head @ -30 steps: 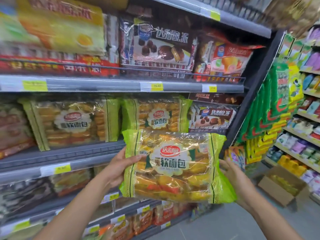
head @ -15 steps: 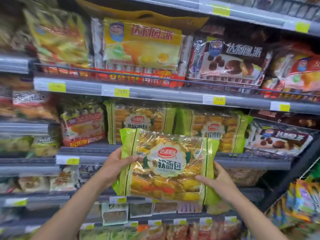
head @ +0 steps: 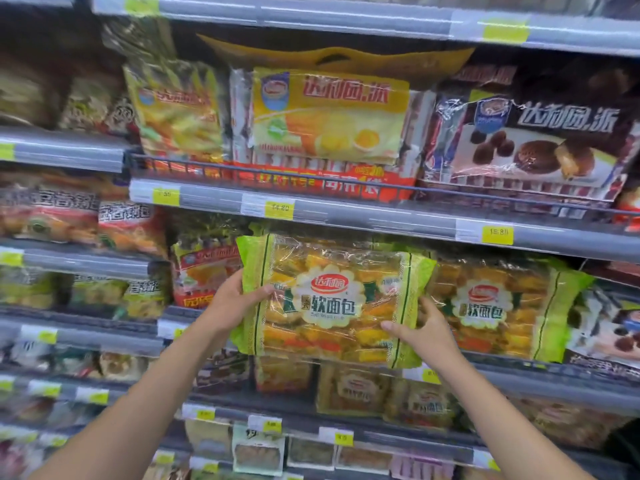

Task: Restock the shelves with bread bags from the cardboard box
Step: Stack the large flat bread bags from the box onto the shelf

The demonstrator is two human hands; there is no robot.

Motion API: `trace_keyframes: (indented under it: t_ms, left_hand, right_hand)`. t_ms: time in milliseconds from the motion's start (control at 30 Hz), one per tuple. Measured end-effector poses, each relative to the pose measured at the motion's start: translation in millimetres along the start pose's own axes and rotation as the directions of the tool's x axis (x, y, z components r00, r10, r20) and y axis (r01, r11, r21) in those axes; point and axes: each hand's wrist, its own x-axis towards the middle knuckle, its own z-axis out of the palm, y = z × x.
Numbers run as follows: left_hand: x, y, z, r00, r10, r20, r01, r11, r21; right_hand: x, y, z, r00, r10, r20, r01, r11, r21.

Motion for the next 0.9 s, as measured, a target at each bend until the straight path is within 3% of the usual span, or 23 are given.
trace_keyframes:
  t_ms: [167, 333, 667, 900]
  left_hand:
    - [46, -30, -14, 0.998, -0.003, -0.056, -0.002, 0.995, -0.097]
    - [63, -7, 7, 0.982, -0.050, -0.184, 0.006, 0.972, -0.234]
    - [106, -30, 6, 0.970, -0.067, -0.235, 0.013, 0.975, -0.222]
    - [100, -68, 7, 0.954, -0.144, -0.263, 0.137, 0.990, -0.045]
  right_hand:
    - [42, -10, 13, 1.000, -0.024, -0.008, 0.024, 1.000, -0.012]
    - [66, -9, 25, 0.998, 0.019, -0.064, -0.023, 0.998, -0.061]
    - [78, 4, 46, 0.988, 0.040, -0.147, -0.060, 0.989, -0.136]
    - [64, 27, 64, 0.987, 0.119, -0.105, -0.135, 0.977, -0.167]
